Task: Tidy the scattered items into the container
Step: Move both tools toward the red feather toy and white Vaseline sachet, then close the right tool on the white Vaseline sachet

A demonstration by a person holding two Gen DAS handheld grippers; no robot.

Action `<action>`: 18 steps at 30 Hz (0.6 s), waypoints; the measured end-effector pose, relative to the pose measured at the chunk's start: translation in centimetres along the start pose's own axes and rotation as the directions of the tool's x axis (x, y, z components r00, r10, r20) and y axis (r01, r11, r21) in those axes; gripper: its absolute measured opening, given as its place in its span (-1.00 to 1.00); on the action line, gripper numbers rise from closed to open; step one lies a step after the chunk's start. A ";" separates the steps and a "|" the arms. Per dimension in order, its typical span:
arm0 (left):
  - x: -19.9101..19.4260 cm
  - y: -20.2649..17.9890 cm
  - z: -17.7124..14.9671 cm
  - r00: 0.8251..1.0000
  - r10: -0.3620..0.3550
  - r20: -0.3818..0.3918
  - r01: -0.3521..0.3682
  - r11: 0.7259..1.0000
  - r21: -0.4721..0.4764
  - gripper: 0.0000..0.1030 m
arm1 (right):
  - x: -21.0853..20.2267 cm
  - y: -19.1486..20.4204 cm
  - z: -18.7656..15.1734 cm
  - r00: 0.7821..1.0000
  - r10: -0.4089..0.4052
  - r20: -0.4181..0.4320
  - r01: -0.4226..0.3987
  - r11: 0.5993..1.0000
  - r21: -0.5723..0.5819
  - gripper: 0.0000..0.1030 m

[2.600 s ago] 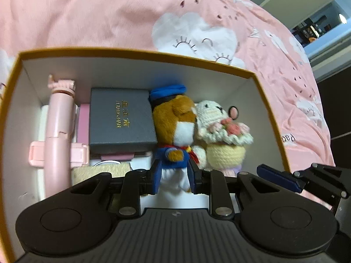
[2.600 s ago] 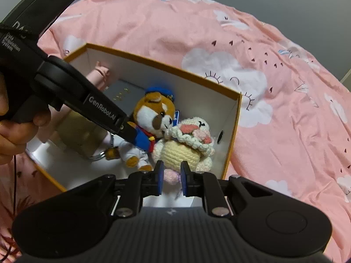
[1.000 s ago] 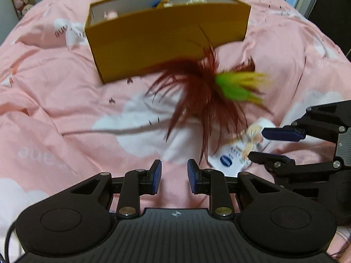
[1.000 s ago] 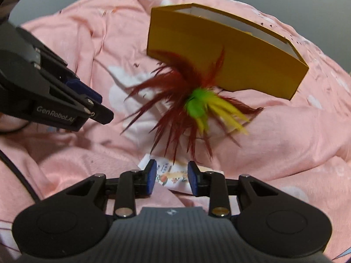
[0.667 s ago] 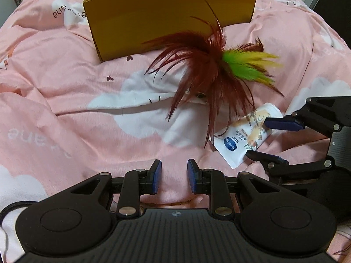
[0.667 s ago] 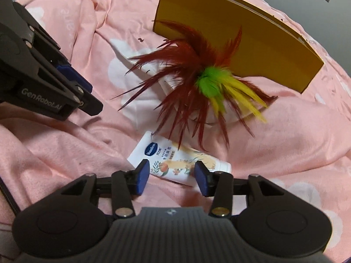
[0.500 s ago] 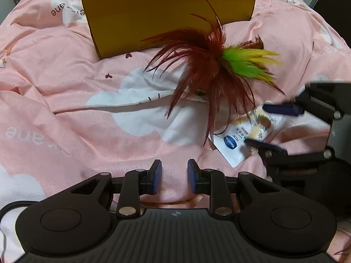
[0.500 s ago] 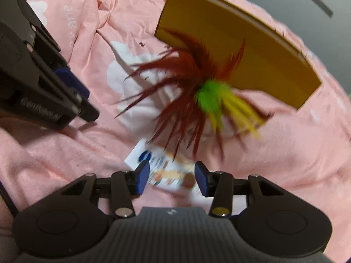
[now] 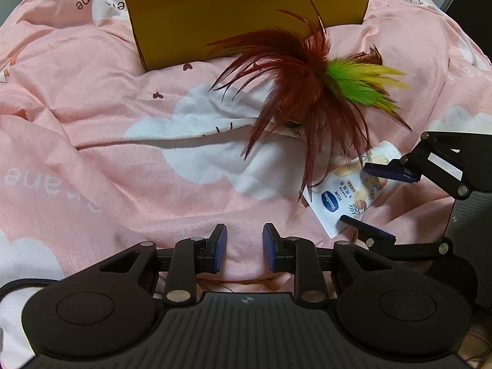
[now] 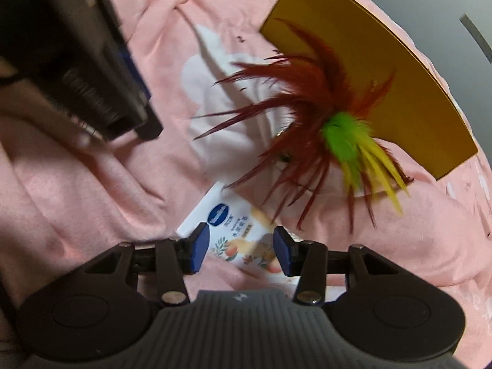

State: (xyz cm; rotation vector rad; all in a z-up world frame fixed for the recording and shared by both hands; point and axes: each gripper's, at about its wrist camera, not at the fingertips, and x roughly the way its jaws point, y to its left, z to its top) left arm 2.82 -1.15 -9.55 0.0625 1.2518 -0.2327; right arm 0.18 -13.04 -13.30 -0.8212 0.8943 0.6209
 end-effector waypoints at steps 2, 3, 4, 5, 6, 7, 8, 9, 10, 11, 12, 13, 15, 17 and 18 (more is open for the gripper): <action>0.0 0.0 0.1 1.000 0.000 -0.001 0.000 1.000 0.001 -0.42 | 0.3 0.2 0.0 1.000 -0.030 -0.006 0.030 0.999 -0.012 0.12; 0.0 0.0 0.1 1.000 0.000 -0.002 0.000 1.000 0.001 -0.42 | 0.5 0.2 0.0 0.999 -0.044 -0.010 0.043 0.999 -0.016 0.19; 0.0 0.0 0.1 1.000 0.000 -0.002 0.000 1.000 0.000 -0.42 | 0.6 0.1 0.0 0.999 -0.053 -0.014 0.052 0.998 -0.019 0.24; 0.0 0.0 0.1 1.000 -0.001 -0.003 0.001 1.000 -0.002 -0.41 | 0.7 0.1 0.0 0.998 -0.059 -0.017 0.059 0.998 -0.021 0.25; 0.1 0.0 0.1 1.000 -0.001 -0.003 0.001 1.000 -0.003 -0.41 | 0.8 0.0 0.0 0.998 -0.063 -0.019 0.062 0.998 -0.021 0.26; 0.1 0.0 0.1 1.000 -0.001 -0.003 0.001 1.000 -0.002 -0.41 | 0.8 -0.1 -0.1 0.998 -0.064 -0.021 0.063 0.998 -0.020 0.26; 0.1 0.0 0.1 1.000 -0.001 -0.002 0.001 1.000 -0.002 -0.41 | 0.9 -0.1 0.0 0.997 -0.068 -0.023 0.067 0.998 -0.019 0.26; 0.1 0.0 0.1 1.000 0.000 -0.002 0.000 1.000 -0.002 -0.41 | 1.0 -0.1 0.0 0.997 -0.073 -0.024 0.073 0.997 -0.016 0.26; 0.0 0.0 0.1 1.000 0.000 -0.001 0.000 1.000 -0.002 -0.41 | 1.1 -0.2 0.0 0.996 -0.084 -0.023 0.084 0.996 -0.011 0.26; 0.0 0.0 0.0 1.000 0.000 0.000 0.000 1.000 -0.004 -0.41 | 1.0 -0.2 0.0 0.995 -0.099 -0.019 0.099 0.995 -0.004 0.26; 0.0 0.1 0.0 1.000 -0.001 0.001 0.001 1.000 -0.007 -0.41 | 0.8 -0.2 0.0 0.993 -0.119 -0.010 0.119 0.993 -0.002 0.22; 0.0 0.2 0.0 1.000 -0.002 0.001 0.002 1.000 -0.010 -0.41 | 0.6 -0.2 -0.1 0.989 -0.149 0.000 0.149 0.989 -0.001 0.11; -0.1 0.2 0.1 1.000 -0.004 0.001 0.004 1.000 -0.015 -0.41 | 0.2 -0.3 -0.2 0.979 -0.205 0.008 0.205 0.979 0.002 0.00; -0.2 0.2 0.1 1.000 -0.006 0.006 0.006 1.000 -0.013 -0.41 | 0.1 -0.8 -0.3 0.972 -0.233 0.006 0.233 0.972 0.021 -0.03; -0.3 0.2 0.1 1.000 -0.008 0.010 0.008 1.000 -0.012 -0.41 | 0.3 -1.2 -0.3 0.971 -0.239 0.007 0.238 0.971 0.033 -0.13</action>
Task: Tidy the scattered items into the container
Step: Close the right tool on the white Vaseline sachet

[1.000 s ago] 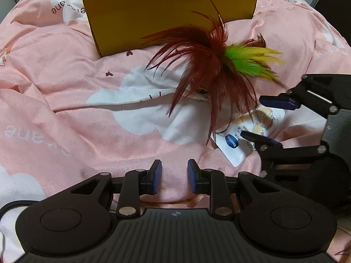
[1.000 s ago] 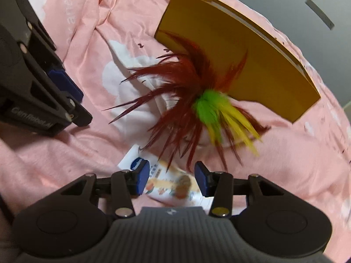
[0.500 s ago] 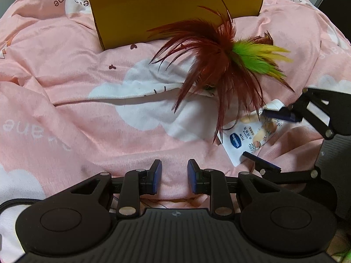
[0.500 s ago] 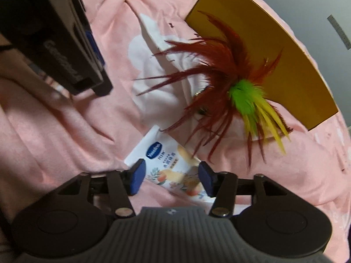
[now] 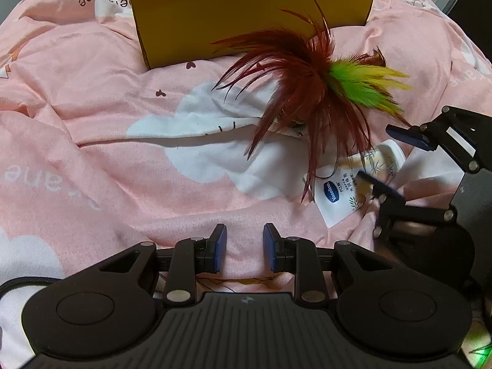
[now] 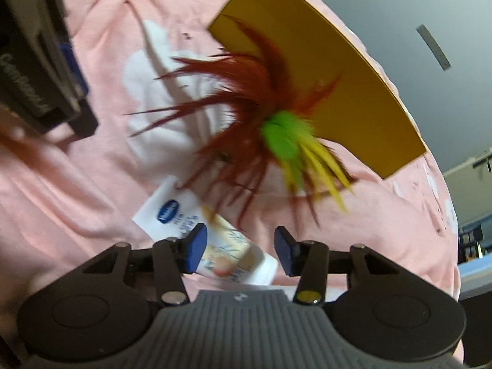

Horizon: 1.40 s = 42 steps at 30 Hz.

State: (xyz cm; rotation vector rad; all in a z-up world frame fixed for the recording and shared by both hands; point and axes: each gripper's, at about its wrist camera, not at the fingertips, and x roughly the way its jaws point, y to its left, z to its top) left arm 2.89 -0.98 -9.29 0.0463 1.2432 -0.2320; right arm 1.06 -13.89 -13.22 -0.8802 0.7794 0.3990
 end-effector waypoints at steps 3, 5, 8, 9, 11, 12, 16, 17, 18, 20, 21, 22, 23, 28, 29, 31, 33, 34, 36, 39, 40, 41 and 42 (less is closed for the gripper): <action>-0.3 0.1 0.0 1.000 -0.015 0.018 0.015 1.000 -0.005 -0.41 | 0.1 -0.6 -0.1 0.999 -0.048 0.005 0.048 0.999 0.023 -0.44; -0.4 0.2 0.0 0.999 -0.025 0.023 0.026 1.000 -0.011 -0.41 | -0.1 -1.2 -0.3 1.000 -0.025 0.016 0.024 0.999 0.038 -0.48; -0.3 0.2 0.1 0.999 -0.026 0.020 0.026 1.000 -0.014 -0.41 | -0.6 -0.8 -0.5 0.998 0.056 0.041 -0.056 0.998 -0.004 -0.46; -0.3 0.3 0.1 0.999 -0.026 0.021 0.026 1.000 -0.015 -0.41 | -0.7 -0.3 -0.5 0.996 0.076 0.046 -0.074 0.997 -0.036 -0.44; -0.4 0.4 0.1 0.999 -0.027 0.023 0.027 0.999 -0.021 -0.41 | -0.8 0.1 -0.4 0.993 0.106 0.047 -0.103 0.992 -0.069 -0.43; -0.4 0.4 0.1 0.999 -0.029 0.023 0.030 0.999 -0.024 -0.41 | -0.9 0.2 -0.4 0.991 0.126 0.043 -0.123 0.989 -0.081 -0.43; -0.4 0.4 0.0 0.999 -0.038 0.021 0.039 0.999 -0.023 -0.41 | -1.1 0.5 -0.5 0.974 0.224 0.030 -0.218 0.967 -0.131 -0.42; -0.3 0.4 0.0 0.999 -0.040 0.021 0.040 0.999 -0.022 -0.41 | -1.1 0.7 -0.5 0.966 0.259 0.019 -0.253 0.956 -0.151 -0.42; -0.3 0.4 0.0 0.999 -0.041 0.021 0.041 0.999 -0.021 -0.41 | -1.2 0.9 -0.6 0.961 0.278 0.012 -0.272 0.948 -0.168 -0.42; -0.3 0.4 0.0 0.999 -0.043 0.019 0.044 0.999 -0.022 -0.41 | -1.3 1.2 -0.7 0.957 0.291 0.014 -0.283 0.940 -0.191 -0.42; -0.2 0.4 0.0 0.999 -0.044 0.018 0.045 0.999 -0.023 -0.41 | -1.3 1.2 -0.7 0.955 0.297 0.013 -0.289 0.937 -0.196 -0.40; -0.2 0.4 0.0 0.999 -0.045 0.018 0.046 0.999 -0.023 -0.41 | -1.3 1.2 -0.7 0.953 0.304 0.012 -0.295 0.934 -0.202 -0.38; -0.2 0.4 0.0 0.999 -0.046 0.017 0.047 0.999 -0.023 -0.41 | -1.4 1.3 -0.8 0.952 0.307 0.012 -0.298 0.931 -0.210 -0.38; -0.1 0.4 -0.1 0.999 -0.046 0.013 0.047 0.999 -0.019 -0.41 | -1.6 1.8 -1.0 0.958 0.285 0.006 -0.275 0.928 -0.253 -0.20; -0.1 0.4 -0.1 0.999 -0.045 0.012 0.045 0.999 -0.018 -0.41 | -1.3 1.8 -0.8 0.969 0.247 0.003 -0.239 0.939 -0.248 -0.09; 0.0 0.4 -0.1 0.999 -0.044 0.011 0.045 0.999 -0.017 -0.41 | -0.7 1.7 -0.5 0.981 0.193 0.002 -0.187 0.953 -0.237 0.19; 0.0 0.4 -0.1 0.999 -0.043 0.010 0.044 0.999 -0.018 -0.41 | -0.2 1.5 -0.2 0.981 0.196 -0.007 -0.192 0.953 -0.235 0.25; -0.1 0.4 -0.1 0.999 -0.043 0.011 0.043 0.999 -0.019 -0.41 | 0.0 1.4 -0.1 0.980 0.197 -0.005 -0.192 0.952 -0.236 0.29; -0.1 0.5 -0.1 0.999 -0.038 0.016 0.038 0.999 -0.024 -0.41 | 0.5 1.3 0.1 0.982 0.188 0.009 -0.181 0.957 -0.228 0.31; -0.3 0.7 0.0 0.999 -0.037 0.027 0.038 0.999 -0.035 -0.41 | 0.2 1.0 0.0 0.985 0.162 0.054 -0.148 0.967 -0.207 0.18; -0.3 0.8 0.0 0.999 -0.039 0.031 0.040 0.998 -0.040 -0.41 | -0.1 0.9 -0.1 0.987 0.144 0.075 -0.127 0.972 -0.199 0.10; -0.4 0.9 0.1 0.999 -0.041 0.034 0.043 0.998 -0.043 -0.41 | -0.4 0.8 -0.2 0.987 0.127 0.093 -0.108 0.976 -0.192 0.04; -0.4 0.9 0.1 0.998 -0.045 0.038 0.047 0.998 -0.045 -0.41 | -0.7 0.6 -0.3 0.988 0.116 0.106 -0.095 0.978 -0.184 -0.06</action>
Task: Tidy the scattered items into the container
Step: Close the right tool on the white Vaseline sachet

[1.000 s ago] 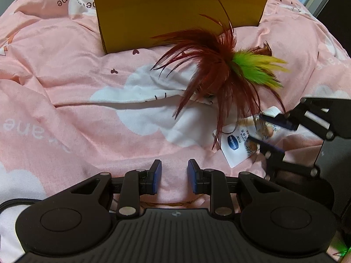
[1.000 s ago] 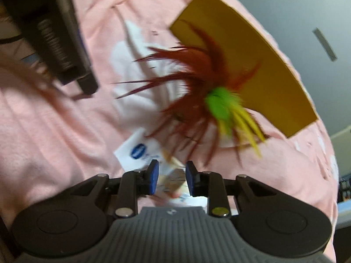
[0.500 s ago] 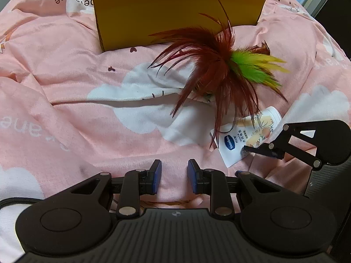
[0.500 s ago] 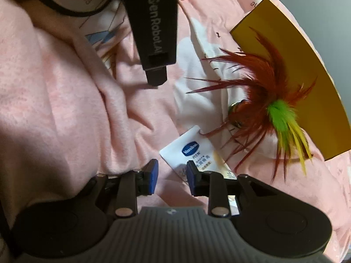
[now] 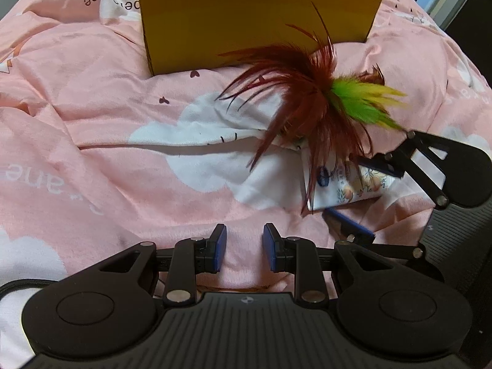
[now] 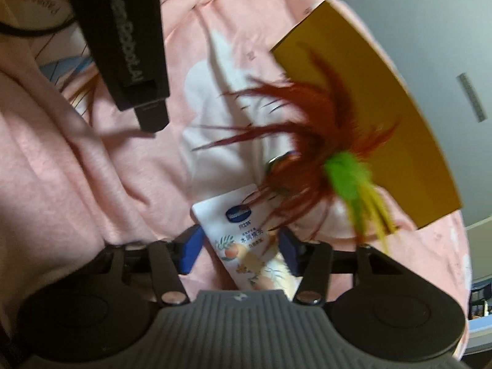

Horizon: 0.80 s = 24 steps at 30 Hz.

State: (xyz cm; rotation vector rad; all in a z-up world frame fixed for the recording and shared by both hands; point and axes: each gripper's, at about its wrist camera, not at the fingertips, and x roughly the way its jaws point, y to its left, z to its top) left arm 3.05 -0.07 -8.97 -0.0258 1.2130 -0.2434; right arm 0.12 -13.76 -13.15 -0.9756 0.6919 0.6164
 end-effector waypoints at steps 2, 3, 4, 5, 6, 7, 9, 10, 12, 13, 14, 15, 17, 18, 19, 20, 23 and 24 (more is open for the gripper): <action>0.0 0.0 0.1 1.000 -0.005 0.006 0.005 1.000 0.001 -0.41 | -0.1 -0.2 0.0 1.000 -0.010 0.007 0.009 1.000 0.010 -0.27; 0.0 0.0 0.2 1.000 -0.006 0.008 0.006 1.000 0.001 -0.41 | 0.0 -0.3 0.1 1.000 -0.007 0.008 0.007 1.000 0.012 -0.37; 0.0 0.0 0.2 1.000 -0.005 0.009 0.005 1.000 0.000 -0.41 | 0.1 -0.3 0.2 1.000 -0.009 0.007 0.009 1.000 0.012 -0.38; 0.0 0.0 0.2 1.000 -0.003 0.010 0.003 1.000 -0.003 -0.41 | 0.3 -0.4 0.3 1.000 -0.014 0.007 0.014 1.000 0.010 -0.38; 0.0 0.1 0.2 1.000 -0.002 0.010 0.002 1.000 -0.007 -0.41 | 0.4 -0.4 0.5 1.000 -0.019 0.007 0.019 1.000 0.007 -0.38; 0.0 0.1 0.2 1.000 -0.001 0.009 0.002 1.000 -0.010 -0.41 | 0.7 -0.4 0.7 1.000 -0.026 0.005 0.026 1.000 0.004 -0.38; 0.1 0.1 0.3 1.000 0.000 0.007 0.000 1.000 -0.010 -0.41 | 1.3 -0.4 1.2 0.999 -0.032 -0.007 0.032 0.999 -0.004 -0.33; 0.1 0.1 0.3 1.000 0.001 0.006 -0.001 1.000 -0.009 -0.41 | 1.7 -0.4 1.3 0.999 -0.032 -0.012 0.031 0.999 -0.008 -0.24; 0.1 0.1 0.3 1.000 0.012 0.006 -0.012 1.000 -0.011 -0.42 | 2.4 -0.3 1.7 0.998 -0.058 -0.019 0.058 0.998 -0.010 0.00; 0.1 0.2 0.4 1.000 0.016 0.006 -0.016 1.000 -0.018 -0.42 | 2.8 -0.3 1.8 0.997 -0.075 -0.029 0.075 0.997 -0.011 0.09; 0.1 0.4 0.4 1.000 0.012 0.005 -0.012 1.000 -0.026 -0.42 | 3.3 -0.3 1.9 0.996 -0.079 -0.044 0.078 0.997 -0.011 0.13; 0.1 0.4 0.4 1.000 0.009 0.006 -0.009 1.000 -0.029 -0.42 | 3.6 -0.4 1.9 0.996 -0.078 -0.053 0.078 0.997 -0.007 0.13; 0.0 0.3 0.4 1.000 0.009 0.012 -0.009 1.000 -0.023 -0.42 | 3.6 -0.3 1.9 0.995 -0.083 -0.055 0.083 0.997 -0.009 0.09; -0.2 0.2 0.4 1.000 0.011 0.017 -0.011 1.000 -0.021 -0.42 | 3.5 -0.4 1.8 0.995 -0.089 -0.050 0.089 0.996 -0.007 0.07; -0.3 0.2 0.4 1.000 0.012 0.023 -0.011 1.000 -0.023 -0.42 | 3.2 -0.5 1.7 0.994 -0.100 -0.044 0.100 0.995 0.000 0.07; -0.4 0.3 0.4 1.000 0.011 0.029 -0.010 1.000 -0.026 -0.42 | 2.9 -0.7 1.5 0.993 -0.116 -0.038 0.116 0.993 0.010 0.06; -0.4 0.5 0.4 0.999 0.009 0.031 -0.007 0.999 -0.039 -0.42 | 1.6 -1.4 1.0 0.989 -0.147 -0.025 0.148 0.988 0.039 -0.56; -0.4 0.5 0.4 1.000 0.008 0.029 -0.007 0.999 -0.040 -0.42 | 1.2 -1.7 0.9 0.989 -0.148 -0.023 0.149 0.987 0.053 -0.56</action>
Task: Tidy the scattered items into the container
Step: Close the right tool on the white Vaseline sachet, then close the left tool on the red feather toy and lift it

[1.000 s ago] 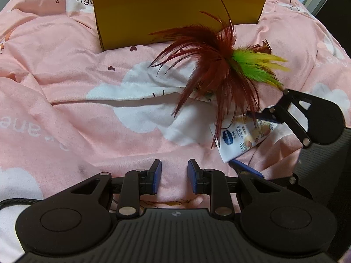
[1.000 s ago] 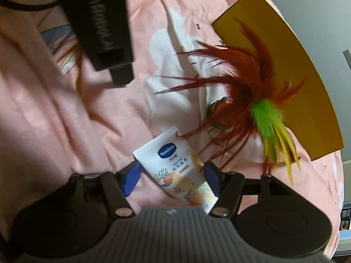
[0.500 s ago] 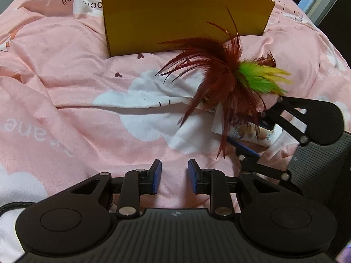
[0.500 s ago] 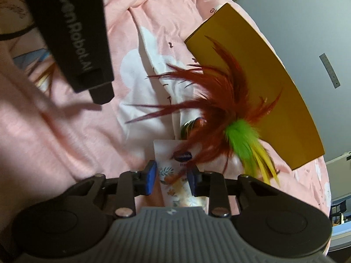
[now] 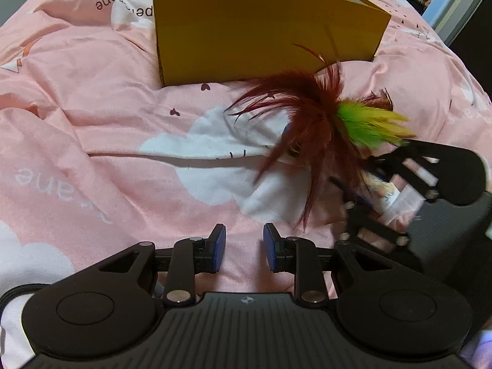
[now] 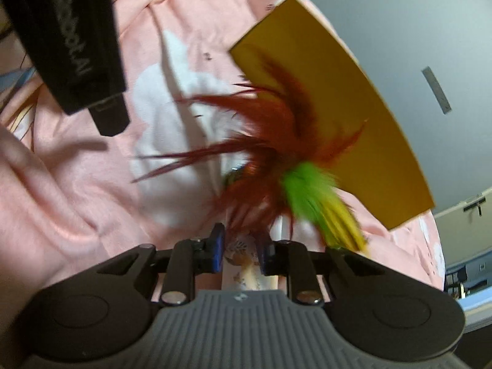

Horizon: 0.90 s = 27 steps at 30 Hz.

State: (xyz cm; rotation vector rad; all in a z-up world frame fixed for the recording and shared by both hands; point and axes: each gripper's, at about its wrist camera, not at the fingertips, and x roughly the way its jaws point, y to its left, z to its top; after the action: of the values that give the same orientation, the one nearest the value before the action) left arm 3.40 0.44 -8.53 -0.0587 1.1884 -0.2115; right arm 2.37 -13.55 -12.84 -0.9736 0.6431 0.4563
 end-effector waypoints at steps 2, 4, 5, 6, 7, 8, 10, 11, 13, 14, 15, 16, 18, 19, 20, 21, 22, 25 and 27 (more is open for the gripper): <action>0.0 -0.1 0.0 1.000 -0.002 0.001 0.002 1.000 0.004 -0.42 | -0.6 -1.0 -0.3 1.000 0.003 -0.002 -0.003 0.999 0.040 -0.57; -0.1 -0.1 0.1 1.000 -0.008 0.006 0.008 1.000 0.008 -0.42 | -1.3 -2.2 -0.6 1.000 -0.002 -0.006 0.002 0.996 0.088 -0.63; -0.1 -0.2 0.1 1.000 -0.013 0.011 0.012 1.000 0.010 -0.42 | -1.6 -2.9 -0.8 1.000 0.000 -0.009 0.001 0.993 0.116 -0.65; -0.2 -0.2 0.1 1.000 -0.019 0.016 0.019 1.000 0.014 -0.42 | -2.0 -3.7 -1.1 1.000 0.000 -0.011 0.001 0.989 0.149 -0.67; -0.3 -0.4 0.2 0.999 -0.026 0.021 0.025 0.999 0.021 -0.42 | -2.3 -4.6 -1.5 1.000 0.000 -0.015 0.003 0.984 0.179 -0.71; -0.4 -0.5 0.3 0.999 -0.033 0.028 0.032 0.999 0.031 -0.42 | -2.6 -5.4 -1.9 1.000 0.001 -0.021 0.004 0.978 0.210 -0.72; -0.6 -1.0 0.4 0.998 -0.047 0.040 0.045 0.997 0.055 -0.42 | -4.0 -4.1 -0.3 0.999 0.014 -0.033 -0.004 0.960 0.281 -0.73; -0.6 -1.3 0.5 0.998 -0.053 0.044 0.049 0.996 0.070 -0.42 | -4.6 -4.8 -0.3 0.999 0.028 -0.038 -0.015 0.949 0.315 -0.73; -0.6 -1.9 0.7 0.997 -0.057 0.048 0.052 0.994 0.100 -0.42 | -4.3 -6.0 -2.0 0.997 0.072 -0.035 -0.052 0.918 0.393 -0.72; -0.5 -2.1 0.8 0.997 -0.057 0.051 0.050 0.992 0.116 -0.41 | -3.0 -6.1 -1.5 0.995 0.093 -0.032 -0.071 0.901 0.427 -0.72; -0.5 -2.5 0.9 0.997 -0.052 0.057 0.043 0.990 0.138 -0.41 | -2.6 -6.5 -1.7 0.993 0.113 -0.030 -0.087 0.884 0.460 -0.72; -0.4 -2.9 1.0 0.997 -0.041 0.065 0.030 0.986 0.161 -0.42 | -2.1 -6.7 -1.9 0.991 0.131 -0.025 -0.103 0.867 0.487 -0.72; -0.3 -3.9 1.4 0.996 -0.012 0.092 -0.009 0.975 0.221 -0.41 | -0.3 -7.5 -2.2 0.987 0.159 -0.017 -0.126 0.839 0.529 -0.72; -0.2 -4.3 1.5 0.995 -0.003 0.105 -0.023 0.969 0.247 -0.41 | 0.2 -7.7 -2.3 0.985 0.170 -0.013 -0.135 0.826 0.548 -0.73; -0.1 -4.8 1.7 0.993 0.001 0.116 -0.032 0.962 0.272 -0.41 | 0.4 -8.0 -2.3 0.983 0.185 -0.006 -0.148 0.807 0.572 -0.73; 0.1 -5.2 2.0 0.992 -0.001 0.124 -0.036 0.955 0.294 -0.41 | 0.0 -8.5 -2.5 0.979 0.203 0.005 -0.166 0.787 0.594 -0.74; 0.3 -5.5 2.1 0.991 -0.005 0.131 -0.037 0.949 0.313 -0.41 | -0.3 -9.1 -2.7 0.976 0.216 0.019 -0.182 0.767 0.616 -0.75; 1.0 -6.7 2.3 0.989 -0.013 0.149 -0.047 0.919 0.391 -0.31 | -1.7 -11.1 -3.4 0.971 0.227 0.074 -0.217 0.705 0.676 -0.75; 1.7 -7.3 2.3 0.986 -0.004 0.164 -0.067 0.902 0.426 -0.22 | -2.2 -12.3 -3.3 0.973 0.204 0.111 -0.222 0.670 0.709 -0.75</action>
State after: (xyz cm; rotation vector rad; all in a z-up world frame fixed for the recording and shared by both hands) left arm 5.19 -7.19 -8.05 0.3275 0.9578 -0.4297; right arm 7.41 -22.65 -5.23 -0.1312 0.8333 0.3680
